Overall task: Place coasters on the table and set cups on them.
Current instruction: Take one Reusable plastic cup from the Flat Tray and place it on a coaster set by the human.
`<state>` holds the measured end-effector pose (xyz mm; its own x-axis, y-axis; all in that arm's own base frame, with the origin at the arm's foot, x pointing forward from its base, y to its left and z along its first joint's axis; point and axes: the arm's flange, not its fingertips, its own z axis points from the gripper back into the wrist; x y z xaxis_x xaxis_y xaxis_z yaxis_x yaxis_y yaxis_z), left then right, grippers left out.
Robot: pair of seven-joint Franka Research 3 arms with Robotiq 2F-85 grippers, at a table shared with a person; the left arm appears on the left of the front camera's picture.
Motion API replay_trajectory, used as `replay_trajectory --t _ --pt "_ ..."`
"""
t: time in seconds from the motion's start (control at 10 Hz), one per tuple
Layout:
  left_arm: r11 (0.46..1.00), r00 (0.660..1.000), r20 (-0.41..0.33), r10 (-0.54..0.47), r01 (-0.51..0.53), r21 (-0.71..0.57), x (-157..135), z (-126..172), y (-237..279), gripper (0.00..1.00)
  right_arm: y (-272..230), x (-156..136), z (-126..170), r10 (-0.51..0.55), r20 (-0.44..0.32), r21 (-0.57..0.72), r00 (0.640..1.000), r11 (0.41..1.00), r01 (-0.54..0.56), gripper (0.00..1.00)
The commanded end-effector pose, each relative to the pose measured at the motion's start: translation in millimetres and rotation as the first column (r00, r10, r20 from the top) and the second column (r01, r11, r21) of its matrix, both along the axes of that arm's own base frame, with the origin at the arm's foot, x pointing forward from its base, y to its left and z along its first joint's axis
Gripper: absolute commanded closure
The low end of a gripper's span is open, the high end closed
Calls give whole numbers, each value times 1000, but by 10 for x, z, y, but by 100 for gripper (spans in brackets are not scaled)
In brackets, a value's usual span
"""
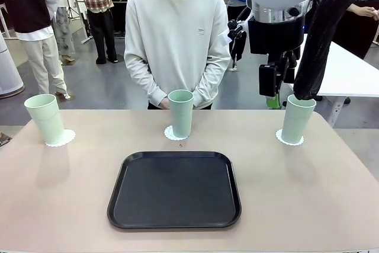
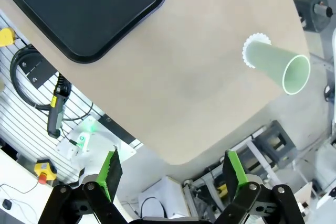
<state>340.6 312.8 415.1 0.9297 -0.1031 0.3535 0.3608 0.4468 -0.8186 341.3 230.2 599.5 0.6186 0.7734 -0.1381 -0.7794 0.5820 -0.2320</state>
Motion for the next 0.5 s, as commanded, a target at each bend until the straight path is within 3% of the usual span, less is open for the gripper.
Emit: replay_trajectory --t 0.0,0.4 --pt "1000 1000 6 1 -1 1 -16 18 1 0 -19 21 -37 -12 29 -23 999 1000 12 0" --pt "1000 1000 6 1 -1 1 -16 18 1 0 -19 21 -37 -12 29 -23 999 1000 12 0"
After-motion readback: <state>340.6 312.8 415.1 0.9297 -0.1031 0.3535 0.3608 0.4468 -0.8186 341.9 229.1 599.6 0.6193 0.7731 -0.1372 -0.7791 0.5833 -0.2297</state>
